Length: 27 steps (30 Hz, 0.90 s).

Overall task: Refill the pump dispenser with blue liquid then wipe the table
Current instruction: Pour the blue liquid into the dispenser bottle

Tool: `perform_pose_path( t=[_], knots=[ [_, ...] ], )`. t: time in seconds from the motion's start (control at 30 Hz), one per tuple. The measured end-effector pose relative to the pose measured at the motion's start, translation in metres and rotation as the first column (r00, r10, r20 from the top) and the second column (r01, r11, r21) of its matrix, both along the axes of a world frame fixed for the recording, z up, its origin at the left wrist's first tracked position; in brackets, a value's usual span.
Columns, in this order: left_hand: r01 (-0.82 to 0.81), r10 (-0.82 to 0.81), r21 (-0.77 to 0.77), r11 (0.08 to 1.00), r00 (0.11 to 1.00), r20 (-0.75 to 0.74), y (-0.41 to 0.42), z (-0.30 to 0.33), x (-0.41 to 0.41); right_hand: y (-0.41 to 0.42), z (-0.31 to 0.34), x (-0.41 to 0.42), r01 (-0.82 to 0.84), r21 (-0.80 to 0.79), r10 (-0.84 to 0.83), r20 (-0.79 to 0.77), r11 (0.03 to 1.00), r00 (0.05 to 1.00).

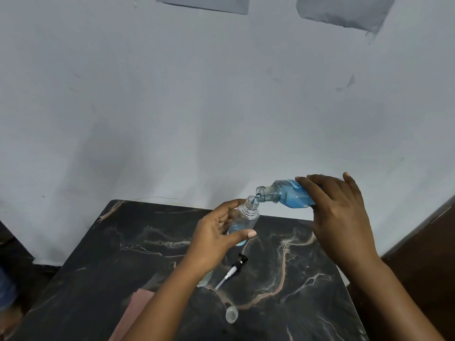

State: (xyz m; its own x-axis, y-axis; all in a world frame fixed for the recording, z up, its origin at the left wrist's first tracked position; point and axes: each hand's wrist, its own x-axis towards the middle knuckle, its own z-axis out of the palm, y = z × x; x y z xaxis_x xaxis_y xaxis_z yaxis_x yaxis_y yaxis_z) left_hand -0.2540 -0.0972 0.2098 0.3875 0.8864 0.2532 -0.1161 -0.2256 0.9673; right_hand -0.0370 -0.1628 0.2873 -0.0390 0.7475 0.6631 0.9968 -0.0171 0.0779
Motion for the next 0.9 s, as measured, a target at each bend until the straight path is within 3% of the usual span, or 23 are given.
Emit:
perform_pose_path(
  t=[0.9],
  knots=[
    [0.001,-0.001,0.004,1.000,1.000,0.010,0.0025,-0.0020,0.0031,0.0016,0.0022,0.0042,-0.009,0.009,0.009,0.032,1.000,0.999]
  ],
)
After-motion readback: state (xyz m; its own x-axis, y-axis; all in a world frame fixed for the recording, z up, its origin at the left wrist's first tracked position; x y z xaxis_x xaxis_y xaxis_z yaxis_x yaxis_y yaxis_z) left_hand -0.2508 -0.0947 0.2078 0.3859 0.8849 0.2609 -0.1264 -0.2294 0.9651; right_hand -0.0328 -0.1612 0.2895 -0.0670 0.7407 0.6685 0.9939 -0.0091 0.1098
